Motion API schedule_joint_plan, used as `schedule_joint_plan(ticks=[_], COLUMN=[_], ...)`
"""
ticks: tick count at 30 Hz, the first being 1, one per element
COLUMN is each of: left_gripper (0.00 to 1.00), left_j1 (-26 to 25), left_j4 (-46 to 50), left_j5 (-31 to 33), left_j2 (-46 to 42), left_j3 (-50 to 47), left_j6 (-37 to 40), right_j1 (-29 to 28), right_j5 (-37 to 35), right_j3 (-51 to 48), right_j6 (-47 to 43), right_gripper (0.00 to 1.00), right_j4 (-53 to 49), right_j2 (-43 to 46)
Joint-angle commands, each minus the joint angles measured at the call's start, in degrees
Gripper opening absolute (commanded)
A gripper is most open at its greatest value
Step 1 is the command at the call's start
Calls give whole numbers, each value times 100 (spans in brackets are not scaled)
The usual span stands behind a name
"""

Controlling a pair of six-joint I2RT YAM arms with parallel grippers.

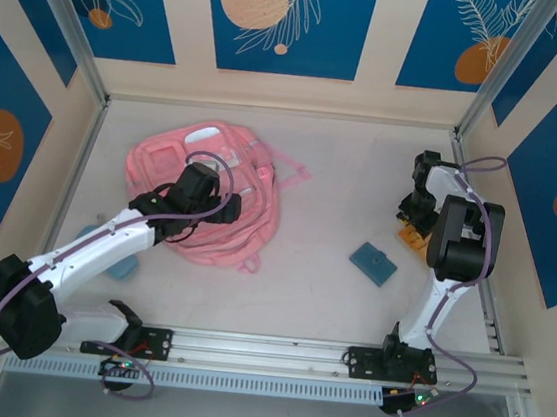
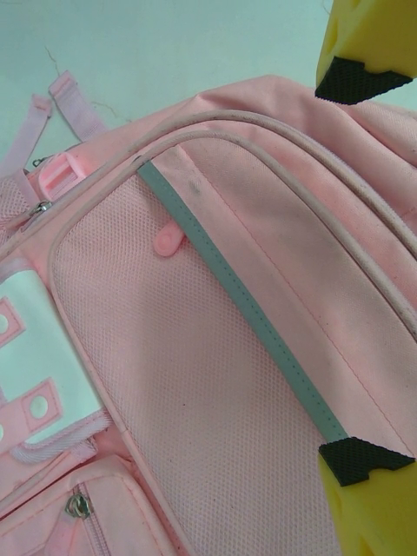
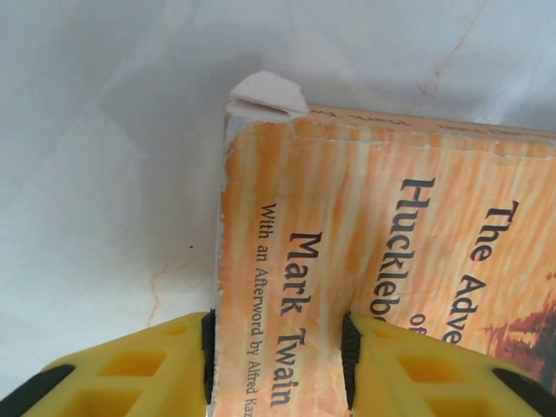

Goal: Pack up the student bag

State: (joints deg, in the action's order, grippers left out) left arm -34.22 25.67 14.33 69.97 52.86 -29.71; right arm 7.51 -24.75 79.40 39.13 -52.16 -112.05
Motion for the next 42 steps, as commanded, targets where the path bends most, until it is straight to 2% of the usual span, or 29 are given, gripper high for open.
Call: schedule_joint_plan(ticks=[1,7,11,14,17,28,34,39,40,42], left_gripper=[100,100,100,100,100,100,100,100,100,100], left_j1=[74,75,73,78,74,81,73,80,80,74], left_j4=[-121,-99,-80,-75,-16,98,102,196,178,150], left_j5=[-156,-238,-237,-279,-295,-457,-510,-624,-690,-767], left_j2=[63,104,122,154,200,394,438,610,638,679], left_j3=[-13,-5,14,36,99,208,230,429,448,459], left_j6=[-88,-123,-138,-141,-132,-175,-189,-165,-151,-150], right_j1=[-12,-112,-288,-562,-883,-2460,-3181,-3696,-3712,-3711], right_j5=[179,147,143,424,1010,2419,2753,2739,2740,2633], right_j3=[-50,-81,-39,-44,57,399,-299,-756,-806,-845], right_j6=[-29,-134,-335,-652,-981,-1861,-2219,-2287,-2240,-2088], right_gripper=[33,7,0,0,0,0,0,0,2,27], right_j4=[-308,-243,-140,159,430,854,882,874,850,892], right_j2=[-8,172,261,352,361,248,817,1349,1460,1651])
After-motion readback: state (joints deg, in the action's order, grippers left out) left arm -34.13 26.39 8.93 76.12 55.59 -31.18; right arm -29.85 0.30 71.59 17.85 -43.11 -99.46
